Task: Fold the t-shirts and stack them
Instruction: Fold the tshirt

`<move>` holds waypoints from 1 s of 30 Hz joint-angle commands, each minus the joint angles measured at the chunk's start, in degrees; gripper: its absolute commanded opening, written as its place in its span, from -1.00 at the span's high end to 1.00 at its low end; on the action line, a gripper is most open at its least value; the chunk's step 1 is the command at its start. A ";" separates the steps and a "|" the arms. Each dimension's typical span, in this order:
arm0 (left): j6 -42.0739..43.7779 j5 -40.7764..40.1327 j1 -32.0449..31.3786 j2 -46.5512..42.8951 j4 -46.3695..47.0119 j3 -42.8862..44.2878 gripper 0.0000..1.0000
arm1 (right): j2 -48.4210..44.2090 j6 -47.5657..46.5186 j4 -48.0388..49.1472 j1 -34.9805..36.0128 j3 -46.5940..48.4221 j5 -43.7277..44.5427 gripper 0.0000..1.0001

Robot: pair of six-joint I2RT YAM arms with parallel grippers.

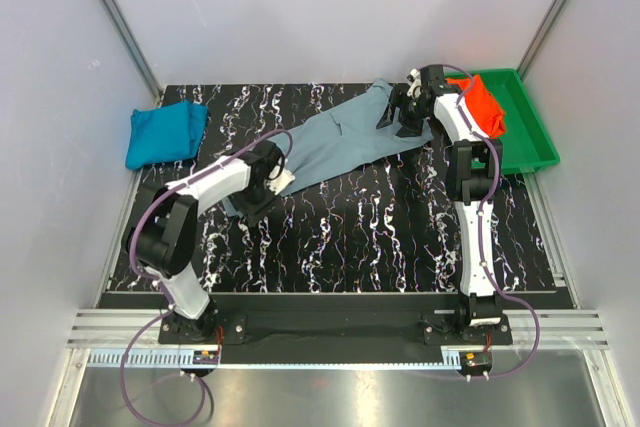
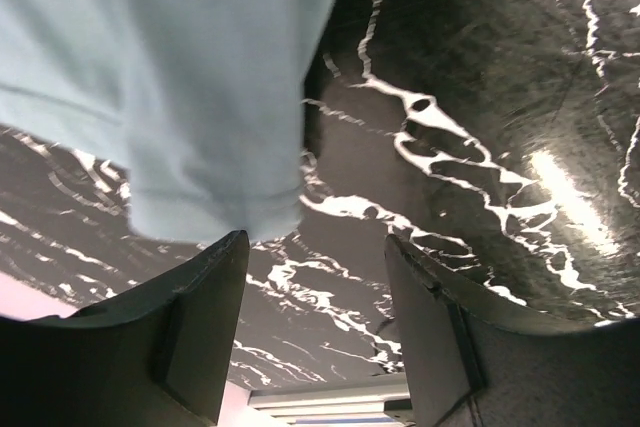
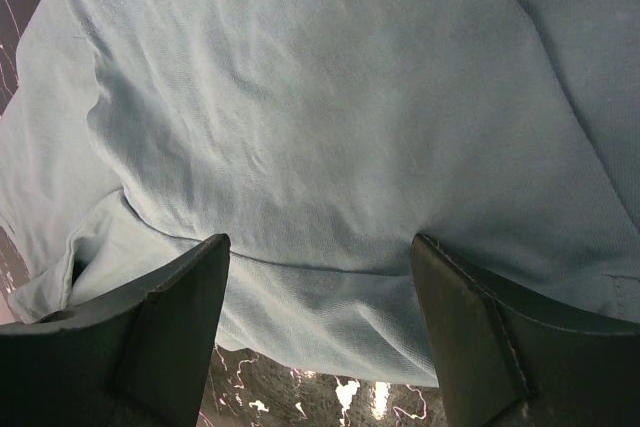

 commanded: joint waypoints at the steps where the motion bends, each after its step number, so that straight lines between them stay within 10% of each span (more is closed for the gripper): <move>1: -1.02 1.11 0.21 2.11 0.14 1.41 -0.21 | -0.72 -1.03 -1.02 1.29 0.22 1.31 -0.62; 18: -1.63 0.14 0.74 5.01 0.58 4.04 0.60 | -0.28 -0.94 -0.93 1.20 0.22 1.31 -0.63; 23: -1.11 -1.96 0.83 5.80 1.63 4.14 0.06 | -0.19 -0.85 -1.02 1.20 0.22 1.23 -0.63; 30: -0.58 -3.20 0.92 7.03 3.13 2.99 -0.02 | -0.10 -0.94 -0.93 1.20 0.31 1.23 -0.64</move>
